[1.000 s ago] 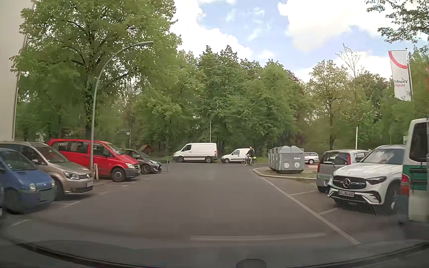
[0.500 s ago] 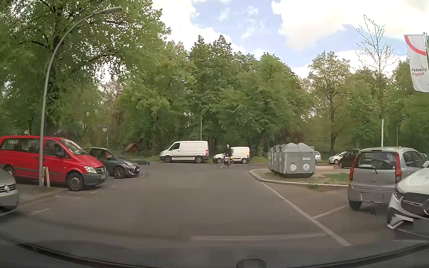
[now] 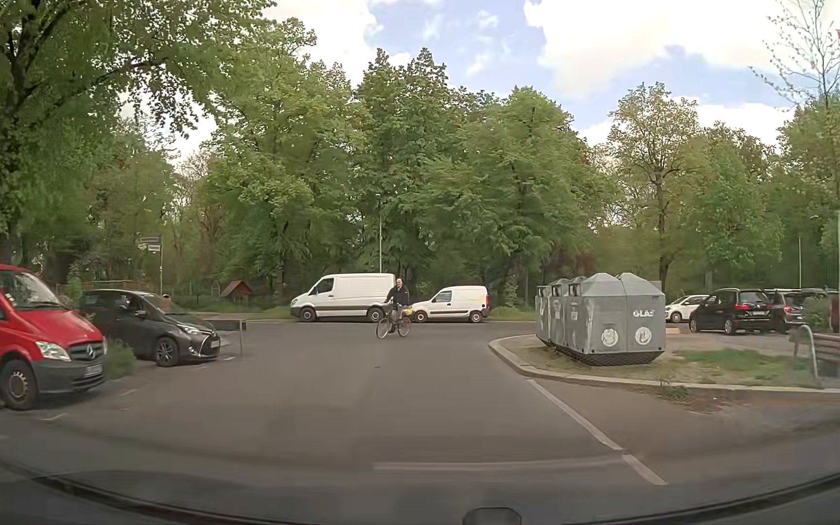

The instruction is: Follow the waypoints while adhering to traffic rules and regulations

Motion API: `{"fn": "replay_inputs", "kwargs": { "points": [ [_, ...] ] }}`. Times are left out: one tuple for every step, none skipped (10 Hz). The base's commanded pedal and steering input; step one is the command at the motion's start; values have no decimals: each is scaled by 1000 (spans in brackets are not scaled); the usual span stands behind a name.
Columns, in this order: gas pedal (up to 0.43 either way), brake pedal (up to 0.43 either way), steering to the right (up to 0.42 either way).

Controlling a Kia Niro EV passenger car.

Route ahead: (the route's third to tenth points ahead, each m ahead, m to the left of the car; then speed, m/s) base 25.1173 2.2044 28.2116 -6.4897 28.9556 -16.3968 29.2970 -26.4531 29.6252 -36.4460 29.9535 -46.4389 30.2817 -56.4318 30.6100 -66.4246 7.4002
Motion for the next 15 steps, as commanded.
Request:
{"fn": "replay_inputs", "kwargs": {
  "points": [
    [0,98,-26],
    [0,165,-27],
    [0,213,-23],
    [0,232,-16],
    [0,262,-11],
    [0,287,-10],
    [0,293,-10],
    [0,299,-11],
    [0,305,-12],
    [0,311,-20],
    [0,323,-26],
    [0,323,-27],
    [0,323,-31],
    [0,323,-39],
    [0,323,-49]
  ]
}}
